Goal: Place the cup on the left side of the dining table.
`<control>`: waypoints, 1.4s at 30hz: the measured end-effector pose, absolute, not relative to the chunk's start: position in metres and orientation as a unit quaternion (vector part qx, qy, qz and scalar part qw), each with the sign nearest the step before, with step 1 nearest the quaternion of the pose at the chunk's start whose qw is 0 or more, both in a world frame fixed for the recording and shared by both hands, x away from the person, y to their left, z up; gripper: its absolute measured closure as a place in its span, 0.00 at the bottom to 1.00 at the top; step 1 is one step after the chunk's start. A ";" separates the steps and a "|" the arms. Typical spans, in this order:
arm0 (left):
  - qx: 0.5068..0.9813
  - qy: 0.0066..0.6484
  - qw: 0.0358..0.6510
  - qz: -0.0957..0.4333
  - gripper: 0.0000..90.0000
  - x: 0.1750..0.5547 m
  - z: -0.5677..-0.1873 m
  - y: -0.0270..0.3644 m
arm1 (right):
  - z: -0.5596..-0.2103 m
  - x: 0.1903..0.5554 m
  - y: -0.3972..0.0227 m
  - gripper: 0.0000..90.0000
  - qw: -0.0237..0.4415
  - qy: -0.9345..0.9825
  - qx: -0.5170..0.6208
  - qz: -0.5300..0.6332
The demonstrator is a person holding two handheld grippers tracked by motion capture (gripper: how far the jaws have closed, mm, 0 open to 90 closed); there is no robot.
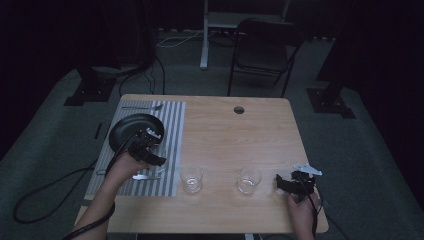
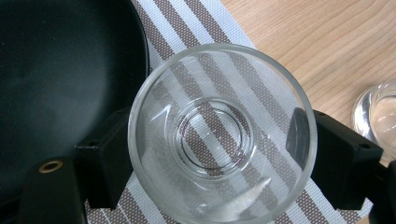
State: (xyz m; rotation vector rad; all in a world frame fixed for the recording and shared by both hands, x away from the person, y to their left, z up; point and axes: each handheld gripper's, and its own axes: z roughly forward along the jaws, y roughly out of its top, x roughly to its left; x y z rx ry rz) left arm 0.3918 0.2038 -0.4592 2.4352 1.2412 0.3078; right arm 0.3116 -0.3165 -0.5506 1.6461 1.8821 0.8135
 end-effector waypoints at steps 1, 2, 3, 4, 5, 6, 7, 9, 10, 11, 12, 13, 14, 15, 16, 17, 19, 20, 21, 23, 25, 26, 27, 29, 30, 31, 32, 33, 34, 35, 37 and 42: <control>0.868 0.443 0.196 0.110 0.20 0.392 -0.459 0.204 | -0.551 0.312 -0.317 0.13 0.253 0.692 0.606 0.299; 0.868 0.443 0.196 0.111 0.20 0.391 -0.460 0.204 | -0.551 0.312 -0.317 0.13 0.253 0.692 0.606 0.299; 0.868 0.442 0.195 0.113 0.20 0.391 -0.460 0.204 | -0.551 0.312 -0.317 0.13 0.253 0.692 0.606 0.299; 0.868 0.442 0.194 0.115 0.20 0.390 -0.460 0.203 | -0.551 0.312 -0.317 0.13 0.253 0.692 0.606 0.299; 0.868 0.442 0.194 0.115 0.20 0.390 -0.460 0.203 | -0.551 0.312 -0.317 0.13 0.253 0.692 0.606 0.299; 0.863 0.453 0.194 0.112 0.20 0.389 -0.460 0.203 | -0.551 0.312 -0.317 0.13 0.253 0.692 0.606 0.299; 0.862 0.453 0.197 0.114 0.20 0.388 -0.460 0.204 | -0.551 0.312 -0.317 0.13 0.253 0.692 0.606 0.299; 0.855 0.461 0.203 0.120 0.12 0.388 -0.461 0.205 | -0.551 0.312 -0.317 0.13 0.253 0.692 0.606 0.299; 0.851 0.465 0.210 0.122 0.10 0.387 -0.460 0.206 | -0.551 0.312 -0.317 0.13 0.253 0.692 0.606 0.299; 0.849 0.467 0.215 0.122 0.10 0.386 -0.460 0.208 | -0.551 0.312 -0.317 0.13 0.253 0.693 0.606 0.299; 0.847 0.467 0.221 0.125 0.10 0.385 -0.460 0.209 | -0.551 0.312 -0.317 0.13 0.253 0.692 0.606 0.299; 0.847 0.469 0.223 0.118 0.05 0.384 -0.461 0.209 | -0.551 0.312 -0.317 0.13 0.253 0.692 0.606 0.299; 0.847 0.468 0.224 0.120 0.00 0.382 -0.461 0.210 | -0.551 0.312 -0.317 0.13 0.253 0.692 0.606 0.299; 0.847 0.467 0.224 0.120 0.00 0.381 -0.462 0.210 | -0.551 0.312 -0.317 0.13 0.253 0.692 0.606 0.299; 0.846 0.468 0.224 0.124 0.00 0.379 -0.462 0.211 | -0.551 0.312 -0.317 0.13 0.253 0.692 0.606 0.299; 0.846 0.468 0.224 0.124 0.00 0.379 -0.462 0.211 | -0.551 0.312 -0.317 0.13 0.253 0.692 0.606 0.299; 0.839 0.463 0.247 0.142 0.00 0.370 -0.463 0.214 | -0.551 0.312 -0.317 0.13 0.253 0.693 0.605 0.299; 0.837 0.458 0.255 0.158 0.00 0.367 -0.464 0.215 | -0.551 0.312 -0.317 0.13 0.253 0.693 0.606 0.299; 0.832 0.460 0.262 0.165 0.00 0.364 -0.464 0.216 | -0.551 0.312 -0.317 0.13 0.253 0.693 0.606 0.299; 0.830 0.461 0.269 0.161 0.00 0.361 -0.465 0.218 | -0.551 0.312 -0.317 0.13 0.253 0.693 0.606 0.299; 0.827 0.464 0.269 0.169 0.00 0.355 -0.468 0.221 | -0.551 0.312 -0.317 0.13 0.253 0.693 0.605 0.299; 0.822 0.469 0.271 0.173 0.00 0.353 -0.469 0.222 | -0.551 0.312 -0.317 0.13 0.253 0.692 0.606 0.299; 0.817 0.476 0.279 0.170 0.00 0.351 -0.470 0.225 | -0.551 0.312 -0.317 0.13 0.253 0.693 0.606 0.299; 0.813 0.482 0.280 0.169 0.00 0.350 -0.470 0.226 | -0.551 0.312 -0.317 0.13 0.253 0.693 0.606 0.299; 0.807 0.488 0.285 0.172 0.00 0.348 -0.470 0.228 | -0.551 0.312 -0.317 0.13 0.253 0.693 0.606 0.299; 0.799 0.496 0.292 0.172 0.00 0.345 -0.471 0.231 | -0.551 0.312 -0.317 0.13 0.253 0.692 0.606 0.299; 0.797 0.499 0.294 0.174 0.00 0.344 -0.472 0.233 | -0.551 0.312 -0.317 0.13 0.253 0.693 0.606 0.299; 0.794 0.502 0.292 0.178 0.00 0.342 -0.473 0.234 | -0.551 0.312 -0.317 0.13 0.253 0.692 0.606 0.299; 0.794 0.502 0.292 0.178 0.00 0.342 -0.473 0.234 | -0.551 0.312 -0.317 0.13 0.253 0.693 0.606 0.299; 0.789 0.508 0.287 0.189 0.00 0.339 -0.473 0.236 | -0.551 0.312 -0.317 0.13 0.253 0.692 0.606 0.299; 0.781 0.515 0.291 0.199 0.00 0.336 -0.474 0.238 | -0.551 0.312 -0.317 0.13 0.253 0.692 0.606 0.299; 0.779 0.515 0.292 0.206 0.00 0.330 -0.475 0.241 | -0.551 0.312 -0.317 0.13 0.253 0.692 0.606 0.299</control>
